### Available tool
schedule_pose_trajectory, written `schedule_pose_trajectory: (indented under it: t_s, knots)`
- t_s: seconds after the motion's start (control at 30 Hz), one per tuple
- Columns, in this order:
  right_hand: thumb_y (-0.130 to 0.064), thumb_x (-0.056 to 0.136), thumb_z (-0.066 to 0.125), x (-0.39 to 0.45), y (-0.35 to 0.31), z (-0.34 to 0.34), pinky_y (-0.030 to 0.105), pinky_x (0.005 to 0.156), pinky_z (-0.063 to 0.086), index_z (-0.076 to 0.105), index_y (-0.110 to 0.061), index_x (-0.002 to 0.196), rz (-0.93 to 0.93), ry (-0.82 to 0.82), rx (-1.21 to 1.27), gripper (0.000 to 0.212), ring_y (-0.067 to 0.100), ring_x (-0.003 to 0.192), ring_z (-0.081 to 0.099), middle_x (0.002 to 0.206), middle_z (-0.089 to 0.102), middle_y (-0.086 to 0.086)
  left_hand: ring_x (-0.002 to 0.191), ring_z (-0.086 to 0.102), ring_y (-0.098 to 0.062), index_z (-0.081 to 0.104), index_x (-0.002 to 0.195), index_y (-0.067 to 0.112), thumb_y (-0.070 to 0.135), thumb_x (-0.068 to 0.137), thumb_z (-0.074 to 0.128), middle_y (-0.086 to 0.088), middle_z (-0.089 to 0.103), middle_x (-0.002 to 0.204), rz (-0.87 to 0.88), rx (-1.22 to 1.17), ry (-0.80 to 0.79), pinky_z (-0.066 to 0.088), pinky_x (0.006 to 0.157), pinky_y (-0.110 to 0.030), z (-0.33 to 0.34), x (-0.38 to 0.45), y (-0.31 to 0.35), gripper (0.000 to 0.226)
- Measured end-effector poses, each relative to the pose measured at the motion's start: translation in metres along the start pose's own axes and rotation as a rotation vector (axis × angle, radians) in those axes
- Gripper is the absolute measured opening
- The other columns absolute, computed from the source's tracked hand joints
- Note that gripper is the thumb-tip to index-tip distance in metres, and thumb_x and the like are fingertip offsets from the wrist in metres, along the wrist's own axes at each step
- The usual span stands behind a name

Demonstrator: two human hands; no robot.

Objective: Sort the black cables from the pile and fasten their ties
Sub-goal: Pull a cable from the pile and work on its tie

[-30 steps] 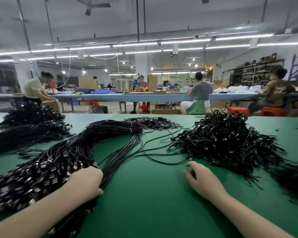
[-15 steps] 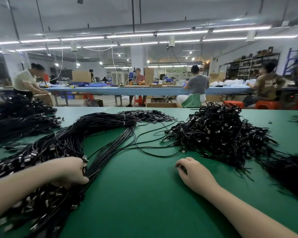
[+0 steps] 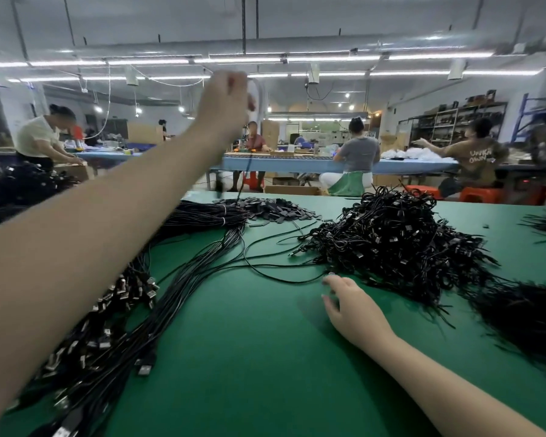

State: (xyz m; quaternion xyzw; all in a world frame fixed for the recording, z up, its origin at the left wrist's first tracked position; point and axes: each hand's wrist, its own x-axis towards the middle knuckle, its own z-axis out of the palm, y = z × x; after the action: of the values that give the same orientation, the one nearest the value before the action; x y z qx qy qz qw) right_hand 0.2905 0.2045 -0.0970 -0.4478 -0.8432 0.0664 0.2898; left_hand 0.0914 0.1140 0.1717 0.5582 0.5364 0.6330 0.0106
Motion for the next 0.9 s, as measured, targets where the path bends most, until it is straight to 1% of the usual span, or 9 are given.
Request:
schedule_pose_trajectory:
  t_s: [0.13,0.2,0.27,0.33,0.4,0.5,0.6,0.8,0.9]
  knots:
    - [-0.049,0.091,0.054,0.02,-0.025,-0.048,0.025,0.082,0.048,0.018,-0.036,0.147,0.185,0.293,0.729,0.068,0.01,0.108,0.052,0.136,0.039,-0.003,0.057,0.048,-0.005,0.052,0.086,0.023,0.031,0.103,0.04,0.004,0.057,0.078,-0.035,-0.144,-0.288,0.039,0.045,-0.013,0.065,-0.041,0.004,0.021]
    - [-0.054,0.09,0.052,0.034,-0.038,-0.089,0.015,0.08,0.04,0.015,-0.042,0.146,0.102,0.361,0.953,0.068,0.004,0.111,0.047,0.137,0.036,-0.008,0.052,0.05,0.0,0.057,0.087,0.025,0.034,0.1,0.046,0.009,0.06,0.072,-0.057,-0.163,-0.391,0.039,0.044,-0.011,0.091,-0.063,-0.013,0.019]
    - [-0.053,0.091,0.051,0.044,-0.043,-0.127,0.023,0.09,0.045,0.033,-0.037,0.139,-0.055,0.307,0.821,0.054,0.003,0.111,0.054,0.13,0.053,-0.01,0.048,0.049,0.001,0.062,0.085,0.028,0.038,0.097,0.052,0.016,0.061,0.064,-0.103,-0.247,-0.445,0.036,0.042,-0.013,0.108,-0.075,-0.022,0.019]
    - [-0.047,0.093,0.053,0.05,-0.041,-0.154,0.036,0.088,0.054,0.055,-0.029,0.118,-0.11,0.248,0.623,0.031,0.004,0.089,0.066,0.093,0.071,-0.01,0.047,0.044,-0.003,0.065,0.081,0.026,0.04,0.093,0.058,0.018,0.059,0.058,-0.203,-0.409,-0.428,0.031,0.04,-0.016,0.112,-0.073,-0.026,0.019]
    - [-0.042,0.09,0.058,0.051,-0.039,-0.169,0.038,0.081,0.057,0.062,-0.022,0.099,-0.112,0.169,0.665,0.022,0.009,0.069,0.064,0.068,0.066,-0.009,0.044,0.038,-0.003,0.067,0.079,0.024,0.041,0.089,0.064,0.016,0.059,0.059,-0.281,-0.506,-0.435,0.027,0.038,-0.016,0.108,-0.067,-0.032,0.02]
    - [-0.056,0.081,0.058,0.049,-0.043,-0.174,0.027,0.07,0.053,0.063,-0.027,0.095,-0.159,0.043,0.577,0.032,0.011,0.066,0.057,0.074,0.061,-0.009,0.042,0.034,-0.003,0.066,0.08,0.02,0.042,0.085,0.066,0.011,0.058,0.063,-0.326,-0.526,-0.531,0.024,0.037,-0.015,0.1,-0.064,-0.045,0.022]
    - [-0.052,0.08,0.055,0.047,-0.046,-0.164,0.035,0.08,0.058,0.058,-0.021,0.098,-0.161,-0.099,0.683,0.036,0.014,0.072,0.067,0.072,0.067,-0.006,0.045,0.036,-0.004,0.066,0.084,0.016,0.046,0.077,0.067,0.011,0.059,0.064,-0.29,-0.487,-0.66,0.024,0.041,-0.015,0.093,-0.065,-0.051,0.03]
    - [-0.035,0.086,0.061,0.041,-0.021,-0.168,0.018,0.048,0.042,0.06,-0.019,0.082,-0.028,0.058,0.705,0.017,0.003,0.046,0.042,0.051,0.05,-0.014,0.059,0.054,-0.003,0.068,0.107,0.031,0.029,0.087,0.068,0.01,0.064,0.072,-0.105,-0.12,-0.891,0.045,0.054,-0.016,0.074,-0.063,-0.063,0.021]
    - [-0.034,0.089,0.063,0.035,0.002,-0.188,0.017,0.044,0.034,0.06,-0.02,0.079,0.12,0.187,0.75,0.017,0.003,0.046,0.036,0.053,0.045,-0.014,0.062,0.06,-0.003,0.071,0.101,0.024,0.021,0.085,0.069,0.007,0.072,0.082,-0.165,-0.159,-0.811,0.05,0.056,-0.016,0.072,-0.062,-0.066,0.016]
